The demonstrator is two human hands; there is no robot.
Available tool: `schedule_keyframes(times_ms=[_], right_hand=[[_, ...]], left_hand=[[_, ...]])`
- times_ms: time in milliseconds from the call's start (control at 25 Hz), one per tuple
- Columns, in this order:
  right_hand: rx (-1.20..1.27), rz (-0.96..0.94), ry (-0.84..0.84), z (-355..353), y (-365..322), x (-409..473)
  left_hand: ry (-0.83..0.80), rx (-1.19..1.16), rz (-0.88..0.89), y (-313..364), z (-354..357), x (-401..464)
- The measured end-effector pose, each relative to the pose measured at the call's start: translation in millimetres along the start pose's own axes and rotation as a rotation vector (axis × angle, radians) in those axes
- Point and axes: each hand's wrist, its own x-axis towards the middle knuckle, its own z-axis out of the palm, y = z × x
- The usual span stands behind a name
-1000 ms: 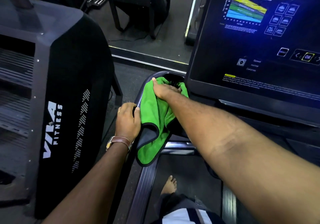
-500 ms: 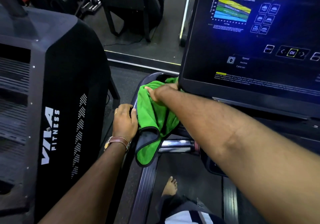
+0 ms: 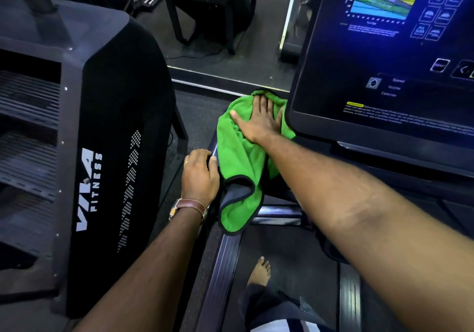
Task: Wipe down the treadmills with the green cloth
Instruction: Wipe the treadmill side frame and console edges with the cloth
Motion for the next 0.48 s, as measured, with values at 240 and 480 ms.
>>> schedule_keyframes(times_ms=[240,480], right_hand=[[0.018,-0.311,0.133,16.2,-6.1,11.2],[-0.173,-0.431,0.048,12.5,-26.6,30.4]], left_hand=[[-0.004,-0.02,-0.029,0.8,0.5,4.8],[-0.013,0.021,-0.029,3.3,0.4,4.1]])
